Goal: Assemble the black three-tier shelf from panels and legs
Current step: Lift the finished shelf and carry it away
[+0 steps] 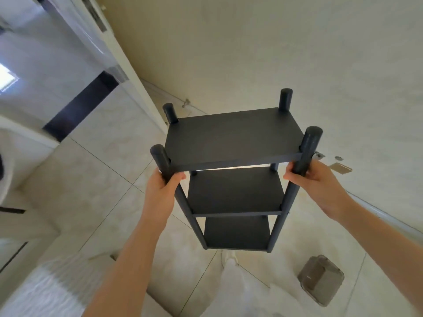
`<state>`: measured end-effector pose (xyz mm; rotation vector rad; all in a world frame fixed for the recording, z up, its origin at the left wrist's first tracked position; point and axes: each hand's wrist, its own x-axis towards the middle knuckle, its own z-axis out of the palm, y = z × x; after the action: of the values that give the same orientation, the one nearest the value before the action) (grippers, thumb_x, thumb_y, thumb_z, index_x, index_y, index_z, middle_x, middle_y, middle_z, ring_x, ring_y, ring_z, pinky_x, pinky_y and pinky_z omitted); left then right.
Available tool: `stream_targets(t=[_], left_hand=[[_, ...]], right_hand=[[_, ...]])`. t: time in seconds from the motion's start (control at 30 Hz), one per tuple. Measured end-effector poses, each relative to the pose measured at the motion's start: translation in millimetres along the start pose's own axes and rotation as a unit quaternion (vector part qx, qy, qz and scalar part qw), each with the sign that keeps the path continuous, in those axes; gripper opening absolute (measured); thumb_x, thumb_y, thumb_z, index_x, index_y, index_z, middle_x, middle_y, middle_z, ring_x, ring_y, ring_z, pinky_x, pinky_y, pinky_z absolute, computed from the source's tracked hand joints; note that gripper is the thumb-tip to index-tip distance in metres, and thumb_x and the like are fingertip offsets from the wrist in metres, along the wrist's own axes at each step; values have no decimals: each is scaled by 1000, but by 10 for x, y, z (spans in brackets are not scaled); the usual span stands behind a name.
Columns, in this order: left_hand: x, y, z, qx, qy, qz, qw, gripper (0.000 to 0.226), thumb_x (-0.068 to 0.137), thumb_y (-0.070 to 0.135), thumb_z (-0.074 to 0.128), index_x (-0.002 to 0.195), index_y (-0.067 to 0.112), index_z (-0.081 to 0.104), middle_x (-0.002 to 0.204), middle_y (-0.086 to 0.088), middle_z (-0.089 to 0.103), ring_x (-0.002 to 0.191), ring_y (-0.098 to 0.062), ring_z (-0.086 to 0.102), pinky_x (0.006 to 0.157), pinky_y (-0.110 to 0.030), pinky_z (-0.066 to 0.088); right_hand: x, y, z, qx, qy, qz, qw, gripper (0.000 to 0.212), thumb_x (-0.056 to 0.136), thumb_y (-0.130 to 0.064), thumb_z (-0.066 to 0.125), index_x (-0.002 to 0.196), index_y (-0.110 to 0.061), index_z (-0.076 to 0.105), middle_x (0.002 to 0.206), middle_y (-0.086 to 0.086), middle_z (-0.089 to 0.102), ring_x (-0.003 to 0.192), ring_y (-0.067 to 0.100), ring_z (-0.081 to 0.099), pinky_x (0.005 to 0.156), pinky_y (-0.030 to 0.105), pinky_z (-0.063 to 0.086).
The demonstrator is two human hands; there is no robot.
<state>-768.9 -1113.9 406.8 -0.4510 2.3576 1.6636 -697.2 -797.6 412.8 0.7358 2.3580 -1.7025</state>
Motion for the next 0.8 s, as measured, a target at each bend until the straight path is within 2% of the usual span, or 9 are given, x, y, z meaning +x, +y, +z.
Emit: stream_targets(t=[0.1, 0.23, 0.37, 0.43, 0.5, 0.57, 0.63, 0.7, 0.8], left_hand=[[13, -37, -137, -19, 6, -25, 999, 4, 99, 19, 63, 101, 20, 65, 90, 9, 69, 77, 5, 63, 63, -11, 45], [182, 5, -270, -50, 36, -49, 997, 5, 100, 23, 63, 104, 25, 65, 92, 9, 68, 84, -10, 61, 67, -17, 42], [492, 100, -387, -70, 41, -44, 996, 8, 99, 26, 64, 94, 33, 64, 81, 14, 65, 78, -7, 56, 67, -17, 45], [680, 167, -424, -88, 46, -52, 994, 12, 98, 23, 64, 95, 35, 65, 79, 20, 67, 84, -10, 59, 76, -25, 49], [904, 262, -428, -111, 52, -58, 991, 15, 97, 20, 66, 96, 35, 67, 80, 21, 69, 90, -13, 61, 86, -32, 51], [1126, 365, -415, -120, 67, -67, 988, 15, 97, 18, 67, 100, 32, 68, 87, 17, 71, 95, -13, 63, 93, -35, 51], [1354, 493, -401, -131, 78, -75, 985, 16, 97, 14, 66, 103, 29, 68, 93, 14, 71, 97, -14, 64, 99, -40, 49], [1607, 620, -407, -158, 80, -85, 981, 24, 96, 6, 64, 101, 29, 67, 94, 17, 72, 99, -11, 63, 103, -42, 45], [2034, 805, -438, -185, 68, -105, 975, 32, 95, -3, 61, 99, 28, 66, 95, 16, 72, 99, -7, 62, 105, -40, 37]], right_hand=[[154, -139, 153, 1, 3, 3, 1000, 9, 89, -17, 70, 87, -11, 63, 83, 15, 61, 75, 19, 57, 75, 32, 44], [405, -281, 344, -15, -4, -1, 1000, 20, 90, -19, 70, 96, -1, 61, 100, 31, 59, 91, 45, 58, 80, 42, 49], [739, -543, 510, -19, -5, -6, 1000, 21, 90, -17, 70, 94, 1, 60, 86, 27, 57, 76, 32, 51, 70, 35, 41], [923, -691, 569, -17, -14, -8, 1000, 19, 90, -16, 70, 92, 1, 60, 79, 19, 53, 73, 25, 48, 66, 32, 39], [1150, -852, 616, -19, -23, -8, 1000, 13, 91, -17, 69, 92, -6, 63, 82, 19, 56, 73, 23, 50, 64, 29, 41], [1391, -998, 644, -20, -35, -3, 999, 7, 91, -18, 69, 88, -15, 64, 77, 8, 61, 73, 23, 53, 65, 27, 44], [1632, -1159, 655, -6, -57, 11, 998, 7, 89, -15, 70, 89, -20, 65, 76, -6, 67, 80, 23, 60, 75, 29, 50], [1860, -1332, 672, 1, -86, 15, 996, 9, 89, -14, 70, 95, -19, 68, 93, -2, 72, 96, 25, 66, 95, 40, 51], [2159, -1589, 719, 18, -118, 10, 993, 14, 87, -24, 72, 101, -23, 69, 105, -4, 73, 107, 22, 65, 106, 47, 46]])
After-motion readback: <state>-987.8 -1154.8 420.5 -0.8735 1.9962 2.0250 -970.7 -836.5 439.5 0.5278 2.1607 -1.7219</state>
